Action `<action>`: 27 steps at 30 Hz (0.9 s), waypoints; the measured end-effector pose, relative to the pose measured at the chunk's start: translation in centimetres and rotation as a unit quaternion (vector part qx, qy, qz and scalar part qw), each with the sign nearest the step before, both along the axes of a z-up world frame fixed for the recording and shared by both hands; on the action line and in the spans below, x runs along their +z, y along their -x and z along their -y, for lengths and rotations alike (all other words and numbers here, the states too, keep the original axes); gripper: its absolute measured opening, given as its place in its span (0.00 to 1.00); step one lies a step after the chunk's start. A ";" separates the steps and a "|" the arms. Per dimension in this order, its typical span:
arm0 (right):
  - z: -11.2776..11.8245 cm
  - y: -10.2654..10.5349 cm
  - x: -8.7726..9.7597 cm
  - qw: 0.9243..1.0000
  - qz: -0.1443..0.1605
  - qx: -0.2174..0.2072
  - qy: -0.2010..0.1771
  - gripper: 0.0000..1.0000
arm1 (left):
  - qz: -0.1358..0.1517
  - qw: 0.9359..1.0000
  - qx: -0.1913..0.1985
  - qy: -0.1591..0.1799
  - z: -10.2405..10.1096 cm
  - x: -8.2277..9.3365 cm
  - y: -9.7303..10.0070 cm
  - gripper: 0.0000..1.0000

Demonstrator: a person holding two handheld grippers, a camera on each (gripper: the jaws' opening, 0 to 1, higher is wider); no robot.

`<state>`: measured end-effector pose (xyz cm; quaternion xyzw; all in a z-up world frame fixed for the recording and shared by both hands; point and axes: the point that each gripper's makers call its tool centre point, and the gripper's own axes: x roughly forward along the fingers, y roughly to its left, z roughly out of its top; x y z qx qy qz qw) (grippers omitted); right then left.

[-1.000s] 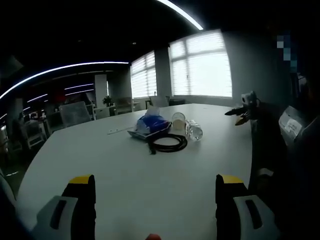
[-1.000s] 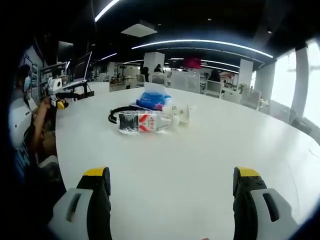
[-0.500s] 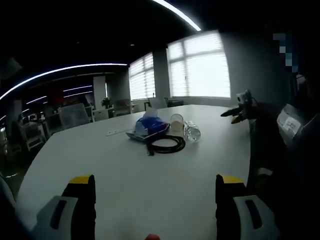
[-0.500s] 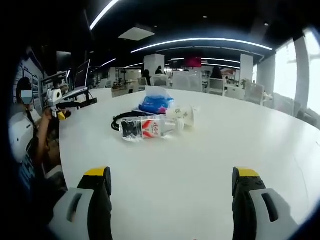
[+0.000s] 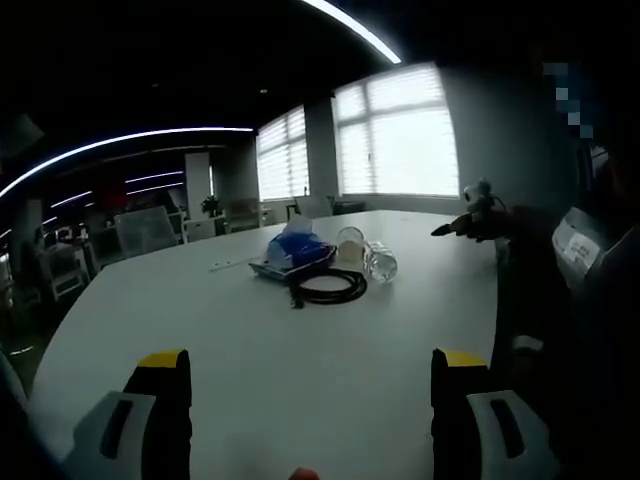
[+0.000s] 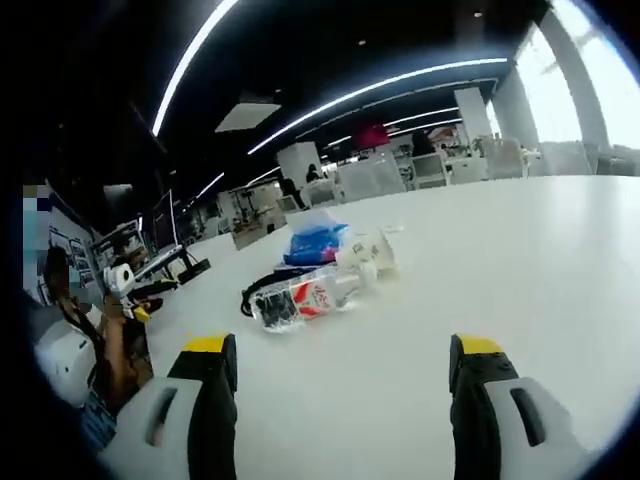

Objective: Arrange the tabletop items into an orderly group along one side of the table until the central work area is clear of visible clutter.

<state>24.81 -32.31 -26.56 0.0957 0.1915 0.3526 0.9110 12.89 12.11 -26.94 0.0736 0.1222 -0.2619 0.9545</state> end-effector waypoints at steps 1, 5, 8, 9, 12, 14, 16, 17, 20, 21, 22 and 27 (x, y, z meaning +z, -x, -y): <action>0.2 -0.3 0.0 1.000 0.000 -0.007 -0.002 0.84 | 0.000 1.000 0.000 0.000 0.0 0.0 0.0 1.00; 0.1 -0.8 -0.3 1.000 -0.003 -0.011 0.001 0.83 | 0.003 1.000 -0.003 0.001 0.2 0.1 0.1 1.00; -0.5 -0.9 -0.3 1.000 -0.011 -0.009 -0.012 0.81 | 0.003 1.000 -0.005 0.001 0.3 0.1 0.1 1.00; -0.6 -1.0 -0.3 1.000 -0.011 -0.010 -0.014 0.81 | 0.003 1.000 -0.006 0.000 0.4 0.1 0.1 1.00; -1.4 -1.2 0.5 0.997 -0.023 -0.005 -0.069 0.79 | 0.005 1.000 -0.007 0.004 0.4 0.1 0.1 1.00; -1.6 -1.5 1.0 0.994 -0.033 -0.006 -0.105 0.79 | 0.007 1.000 -0.009 0.009 0.5 0.2 0.1 1.00; -1.4 -1.8 0.8 0.994 -0.034 -0.006 -0.104 0.79 | 0.007 1.000 -0.011 0.011 0.6 0.1 0.2 1.00; -1.4 -1.9 0.8 0.994 -0.035 -0.006 -0.105 0.79 | 0.006 1.000 -0.011 0.010 0.7 0.1 0.2 1.00; -2.0 -1.8 0.8 0.991 -0.046 -0.008 -0.127 0.81 | 0.006 1.000 -0.009 0.009 0.6 0.2 0.4 1.00; -2.0 -1.9 0.7 0.989 -0.055 -0.011 -0.137 0.82 | 0.006 1.000 -0.007 0.009 0.4 0.2 0.4 1.00; -2.0 -2.1 0.7 0.988 -0.059 -0.015 -0.145 0.82 | 0.007 1.000 -0.005 0.010 0.4 0.3 0.5 1.00; -2.2 -2.4 0.5 0.987 -0.065 -0.019 -0.149 0.82 | 0.006 1.000 -0.003 0.009 0.2 0.1 0.5 1.00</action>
